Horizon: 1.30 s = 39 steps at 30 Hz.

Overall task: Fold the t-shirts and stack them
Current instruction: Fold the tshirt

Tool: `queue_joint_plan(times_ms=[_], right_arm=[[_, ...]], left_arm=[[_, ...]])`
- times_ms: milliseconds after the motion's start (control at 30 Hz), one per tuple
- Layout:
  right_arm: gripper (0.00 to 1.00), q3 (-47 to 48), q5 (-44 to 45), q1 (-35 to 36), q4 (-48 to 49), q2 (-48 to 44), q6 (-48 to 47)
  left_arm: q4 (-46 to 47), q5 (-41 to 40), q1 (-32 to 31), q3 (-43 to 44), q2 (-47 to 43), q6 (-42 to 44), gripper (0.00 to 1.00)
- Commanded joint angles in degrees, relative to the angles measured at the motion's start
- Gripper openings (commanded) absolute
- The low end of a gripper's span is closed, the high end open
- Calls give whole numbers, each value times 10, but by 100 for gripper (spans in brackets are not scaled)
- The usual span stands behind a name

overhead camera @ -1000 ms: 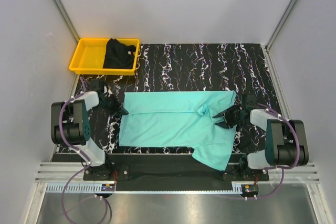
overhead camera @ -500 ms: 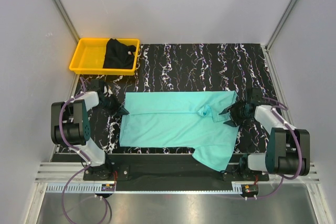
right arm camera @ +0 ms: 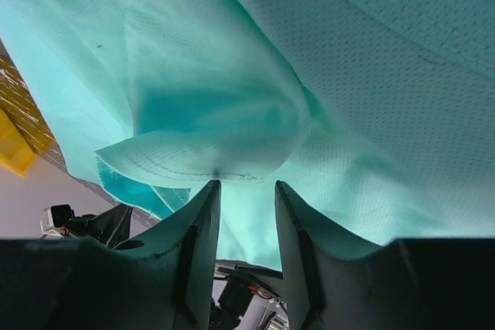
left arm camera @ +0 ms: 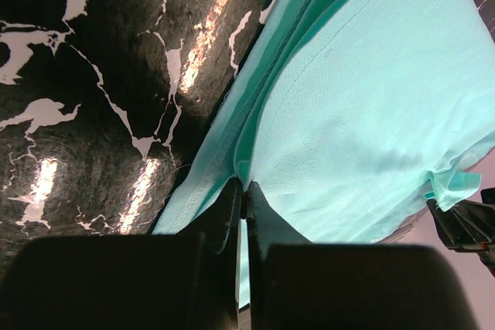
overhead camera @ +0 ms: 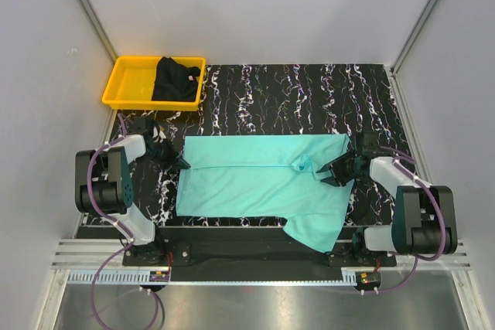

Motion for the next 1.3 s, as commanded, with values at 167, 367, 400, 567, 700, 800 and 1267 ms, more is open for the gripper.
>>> queue_joint_plan(times_ms=[167,367,400,567,700,800,1267], right_arm=[[42,-9,-9,1,79,46,17],[41,-12,-6,1,116,61,19],[40,-15,-5,1,120,62,20],[34,-13,8,1,126,75,20],[28,-12,13,1,127,85,19],[30,-19,18,1,126,87,17],[0,-7,23,17,106,84,6]], left_arm=[[6,18,2,16,-12,6,3],[6,18,2,15,-14,6,3],[6,17,2,15,-14,6,4],[7,16,2,14,-12,7,4],[7,14,2,12,-12,7,4],[6,15,2,12,-11,8,4],[6,14,2,15,-16,6,4]])
